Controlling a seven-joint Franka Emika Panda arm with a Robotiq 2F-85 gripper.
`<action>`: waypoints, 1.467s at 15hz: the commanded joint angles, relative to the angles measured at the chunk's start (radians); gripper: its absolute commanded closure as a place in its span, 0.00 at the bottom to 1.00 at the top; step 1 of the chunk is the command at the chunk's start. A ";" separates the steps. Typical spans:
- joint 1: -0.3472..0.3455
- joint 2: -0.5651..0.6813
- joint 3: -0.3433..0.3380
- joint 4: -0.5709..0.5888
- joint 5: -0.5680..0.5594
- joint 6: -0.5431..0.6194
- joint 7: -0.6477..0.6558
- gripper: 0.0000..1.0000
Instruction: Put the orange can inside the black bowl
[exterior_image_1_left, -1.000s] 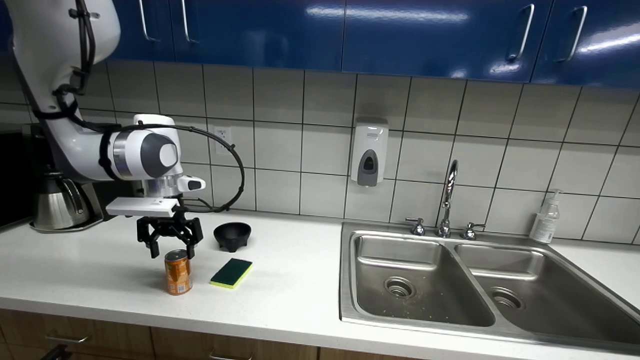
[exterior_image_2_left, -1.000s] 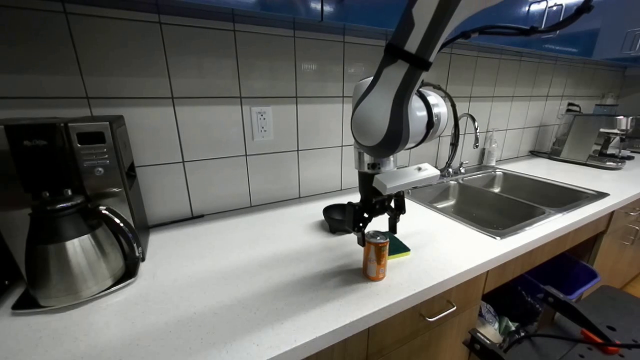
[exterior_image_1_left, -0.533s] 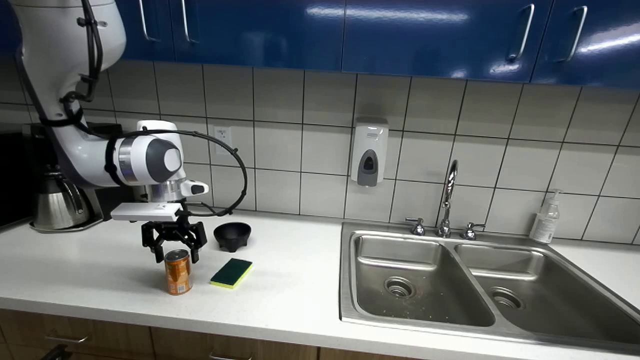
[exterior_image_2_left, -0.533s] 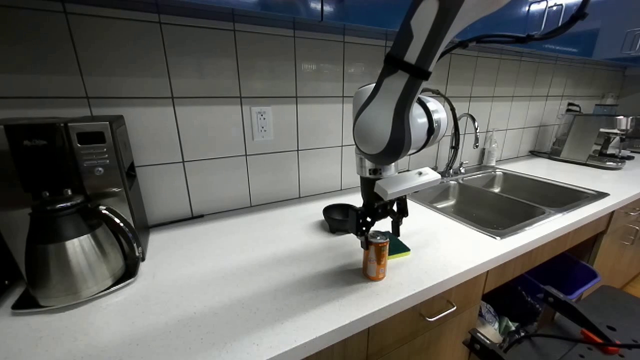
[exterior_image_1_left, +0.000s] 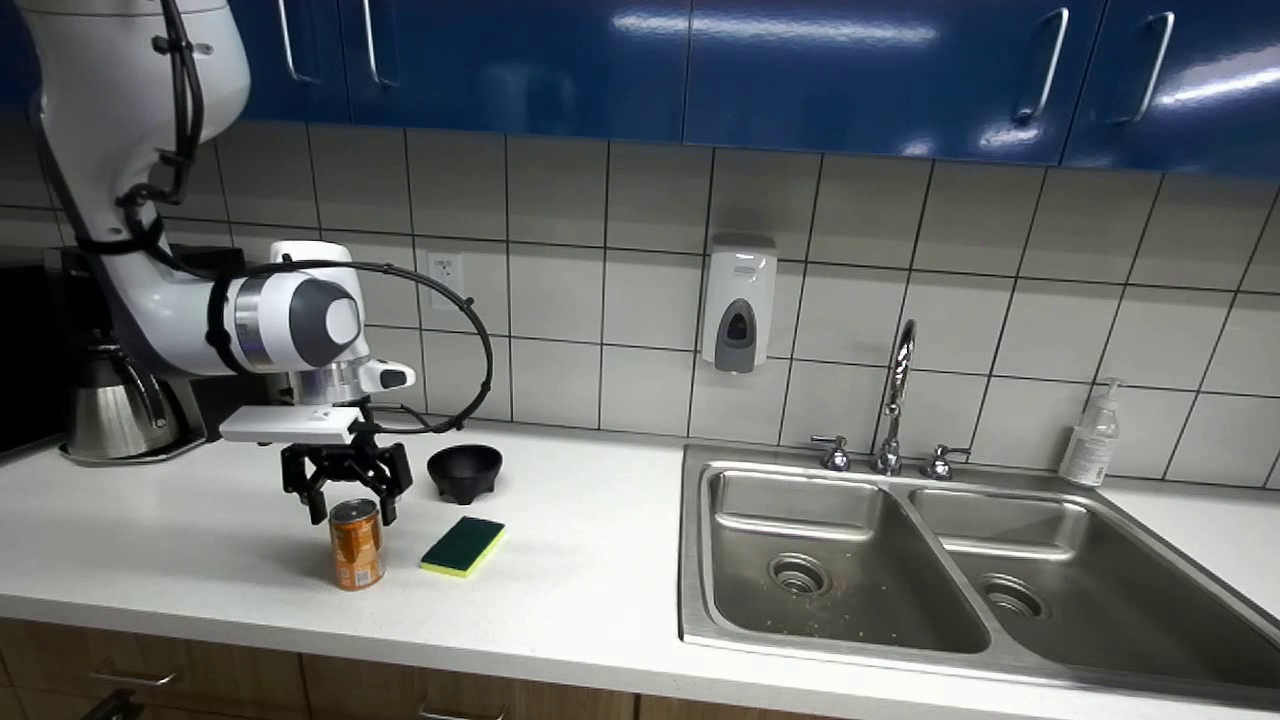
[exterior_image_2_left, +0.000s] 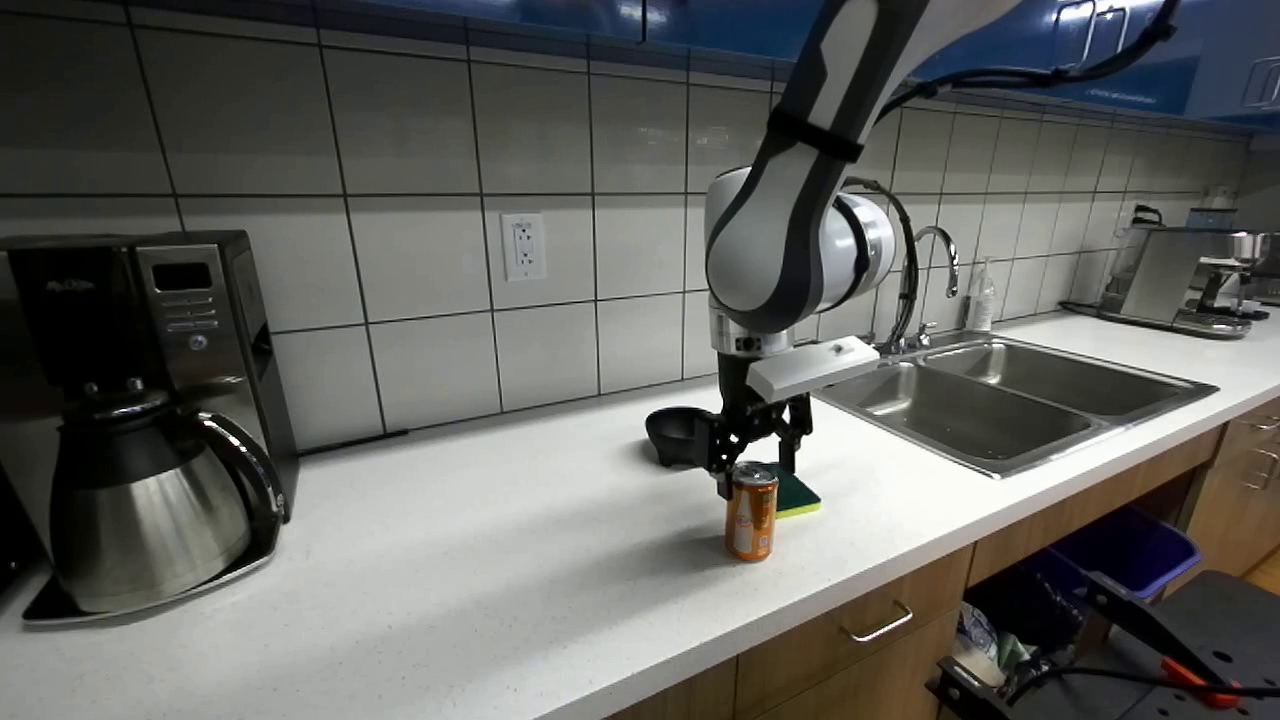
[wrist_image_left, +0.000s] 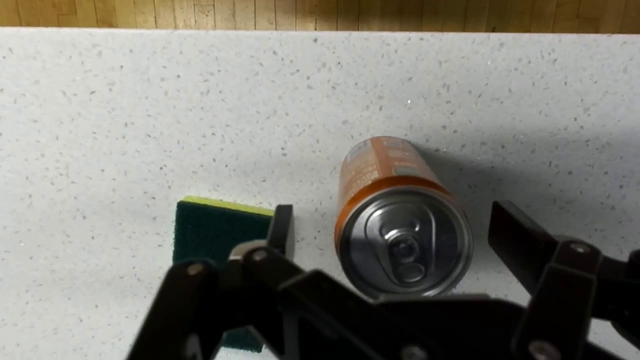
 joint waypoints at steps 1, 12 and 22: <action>0.017 -0.002 -0.005 -0.025 -0.016 0.088 0.014 0.00; 0.124 0.062 -0.106 0.013 -0.120 0.111 0.068 0.00; 0.151 0.110 -0.137 0.041 -0.126 0.109 0.076 0.42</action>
